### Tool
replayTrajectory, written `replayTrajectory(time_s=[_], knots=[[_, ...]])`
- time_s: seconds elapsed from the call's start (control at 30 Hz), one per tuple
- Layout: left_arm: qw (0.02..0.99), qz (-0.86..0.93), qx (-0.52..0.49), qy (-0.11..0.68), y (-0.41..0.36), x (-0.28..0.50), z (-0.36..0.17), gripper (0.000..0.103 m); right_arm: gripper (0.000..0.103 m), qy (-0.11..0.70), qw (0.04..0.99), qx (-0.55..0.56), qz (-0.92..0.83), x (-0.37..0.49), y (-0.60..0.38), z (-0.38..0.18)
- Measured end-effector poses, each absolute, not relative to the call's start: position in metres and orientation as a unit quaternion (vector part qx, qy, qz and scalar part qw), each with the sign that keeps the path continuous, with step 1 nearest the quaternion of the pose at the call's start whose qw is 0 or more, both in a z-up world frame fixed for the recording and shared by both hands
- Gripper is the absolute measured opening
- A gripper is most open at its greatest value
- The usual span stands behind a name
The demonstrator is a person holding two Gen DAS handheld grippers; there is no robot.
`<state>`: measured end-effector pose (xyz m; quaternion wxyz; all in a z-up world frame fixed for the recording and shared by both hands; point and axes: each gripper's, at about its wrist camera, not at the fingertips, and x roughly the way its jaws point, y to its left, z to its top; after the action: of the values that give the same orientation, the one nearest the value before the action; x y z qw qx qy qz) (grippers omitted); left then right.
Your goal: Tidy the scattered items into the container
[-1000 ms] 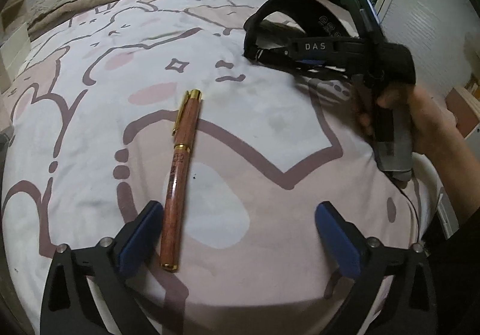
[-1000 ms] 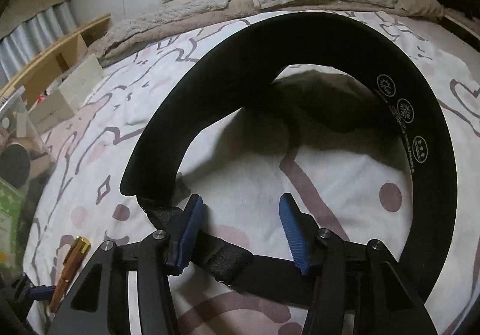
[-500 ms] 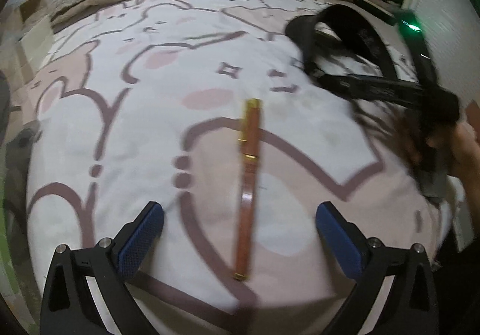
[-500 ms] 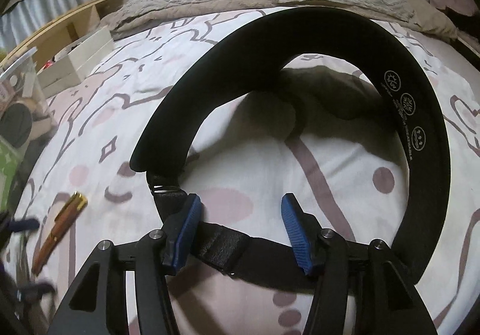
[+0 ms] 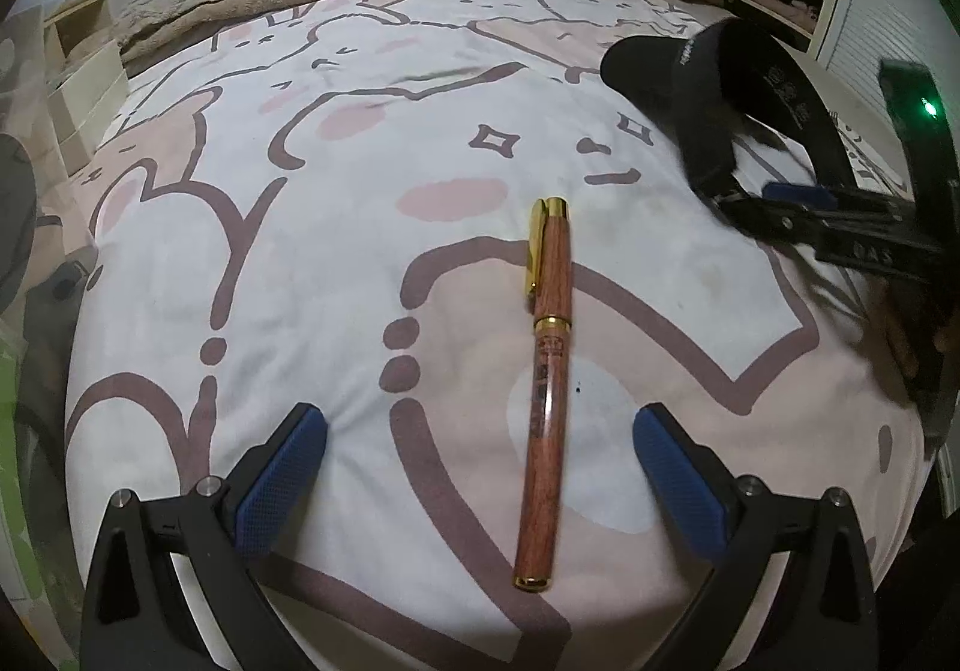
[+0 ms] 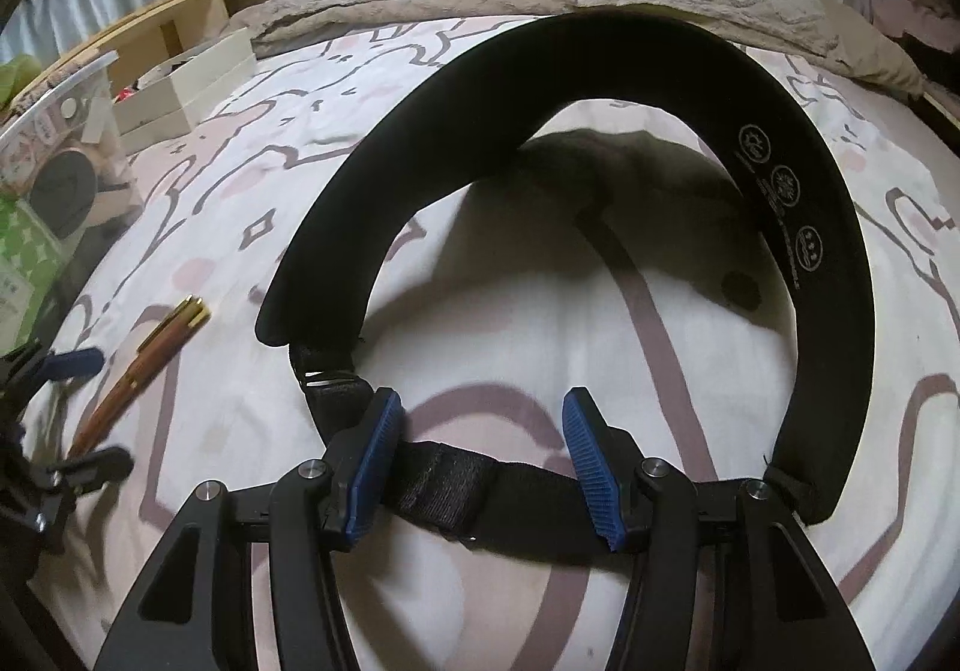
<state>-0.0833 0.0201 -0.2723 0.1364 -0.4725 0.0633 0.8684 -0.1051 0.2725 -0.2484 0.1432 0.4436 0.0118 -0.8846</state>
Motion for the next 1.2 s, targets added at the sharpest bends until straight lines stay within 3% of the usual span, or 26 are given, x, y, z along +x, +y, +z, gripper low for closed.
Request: replayTrajectory(time_s=[0.2, 0.43, 0.6, 0.77, 0.87, 0.97, 1.1, 1.2], knots=[[0.133, 0.868, -0.475, 0.060, 0.021, -0.087, -0.270, 0.103, 0.057, 0.008, 0.159, 0.442, -0.883, -0.088, 0.279, -0.248], [0.161, 0.866, -0.469, 0.073, 0.038, -0.093, -0.259, 0.062, 0.057, 0.014, 0.169, 0.434, -0.885, -0.070, 0.281, -0.248], [0.177, 0.862, -0.469, 0.078, 0.049, -0.096, -0.257, 0.045, 0.057, 0.017, 0.178, 0.429, -0.885, -0.061, 0.283, -0.248], [0.189, 0.858, -0.473, 0.064, 0.055, -0.102, -0.256, 0.034, 0.057, 0.007, 0.192, 0.427, -0.884, -0.054, 0.286, -0.248], [0.195, 0.859, -0.472, 0.045, 0.055, -0.104, -0.256, 0.013, 0.057, 0.002, 0.196, 0.420, -0.886, -0.049, 0.288, -0.245], [0.198, 0.858, -0.472, 0.032, 0.054, -0.105, -0.256, 0.013, 0.063, -0.027, 0.201, 0.419, -0.885, -0.047, 0.297, -0.240], [0.203, 0.858, -0.471, 0.025, 0.052, -0.102, -0.254, 0.013, 0.081, -0.080, 0.193, 0.407, -0.889, -0.046, 0.311, -0.226], [0.210, 0.857, -0.471, 0.017, 0.051, -0.099, -0.252, 0.013, 0.083, -0.109, 0.197, 0.401, -0.888, -0.057, 0.313, -0.213]])
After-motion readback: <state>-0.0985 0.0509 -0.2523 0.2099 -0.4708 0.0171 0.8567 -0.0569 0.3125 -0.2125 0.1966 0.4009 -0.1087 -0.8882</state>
